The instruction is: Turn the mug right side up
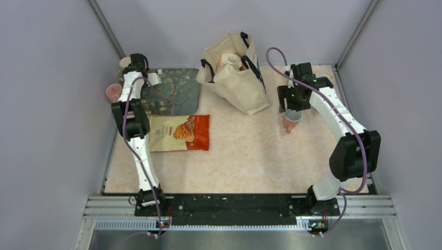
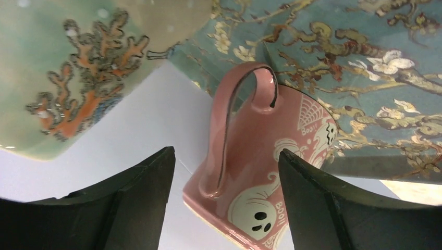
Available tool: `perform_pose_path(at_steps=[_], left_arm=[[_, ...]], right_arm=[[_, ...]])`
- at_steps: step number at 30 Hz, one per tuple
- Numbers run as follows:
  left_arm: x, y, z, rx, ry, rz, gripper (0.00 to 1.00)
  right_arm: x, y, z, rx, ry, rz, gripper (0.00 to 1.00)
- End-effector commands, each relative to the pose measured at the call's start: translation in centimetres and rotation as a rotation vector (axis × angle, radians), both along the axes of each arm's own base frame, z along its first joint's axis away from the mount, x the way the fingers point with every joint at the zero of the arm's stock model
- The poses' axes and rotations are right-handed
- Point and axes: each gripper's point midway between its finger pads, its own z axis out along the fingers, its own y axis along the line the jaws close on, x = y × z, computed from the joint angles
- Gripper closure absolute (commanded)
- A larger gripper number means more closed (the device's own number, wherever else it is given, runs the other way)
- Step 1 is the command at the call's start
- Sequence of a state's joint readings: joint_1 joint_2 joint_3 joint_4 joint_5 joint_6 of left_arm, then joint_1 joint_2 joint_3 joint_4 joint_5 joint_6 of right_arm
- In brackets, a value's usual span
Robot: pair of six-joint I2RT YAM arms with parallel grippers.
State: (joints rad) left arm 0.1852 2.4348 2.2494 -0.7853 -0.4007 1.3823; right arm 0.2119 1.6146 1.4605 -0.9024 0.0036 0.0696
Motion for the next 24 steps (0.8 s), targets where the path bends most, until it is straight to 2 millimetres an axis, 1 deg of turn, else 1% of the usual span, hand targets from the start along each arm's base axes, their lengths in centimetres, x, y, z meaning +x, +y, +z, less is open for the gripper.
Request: perform_pose_path(at_steps=[1,4,9,12,16,17,19,20,21,22,23,24], left_arm=[[0.1,0.5,1.2,0.038,-0.046,0.028,0.24],[0.3,0.6,0.8,0.056,-0.044,0.032,0.28],[0.5,1.1,-0.2,0.105,-0.035,0.017,0.35],[1.5,1.1,0.0,0.11,-0.095,0.009,0.4],[2.1,1.2,0.0,0.129,-0.107,-0.011,0.44],[2.1,1.4,-0.2,0.141,-0.101,-0.014,0.48],[2.1,1.6,-0.3,0.164,-0.098,-0.021,0.59],[2.1,1.6,-0.3,0.171,-0.095,-0.025,0.66],[2.0,1.6,-0.3,0.174,-0.095,-0.027,0.78],[1.9,1.5,-0.3,0.174,-0.095,-0.029,0.86],[1.7,1.4,-0.4,0.172,-0.093,-0.034,0.94],[1.5,1.4,-0.3,0.171,-0.091,-0.035,0.99]], right_arm=[[0.5,0.4,0.7,-0.001,-0.018,0.015,0.29],[0.4,0.9,0.8,0.023,-0.017,0.034,0.29],[0.2,1.1,0.8,0.035,-0.015,0.042,0.29],[0.0,1.2,0.7,0.038,-0.01,0.044,0.29],[-0.2,1.3,0.6,0.043,-0.004,0.049,0.29],[-0.3,1.3,0.6,0.045,-0.006,0.051,0.29],[-0.4,1.3,0.8,0.047,-0.011,0.055,0.29],[-0.4,1.3,0.9,0.047,-0.012,0.056,0.29],[-0.4,1.3,1.0,0.048,-0.015,0.059,0.29],[-0.4,1.3,1.1,0.048,-0.019,0.06,0.29],[-0.5,1.3,1.2,0.05,-0.021,0.062,0.29],[-0.5,1.3,1.3,0.05,-0.024,0.063,0.29]])
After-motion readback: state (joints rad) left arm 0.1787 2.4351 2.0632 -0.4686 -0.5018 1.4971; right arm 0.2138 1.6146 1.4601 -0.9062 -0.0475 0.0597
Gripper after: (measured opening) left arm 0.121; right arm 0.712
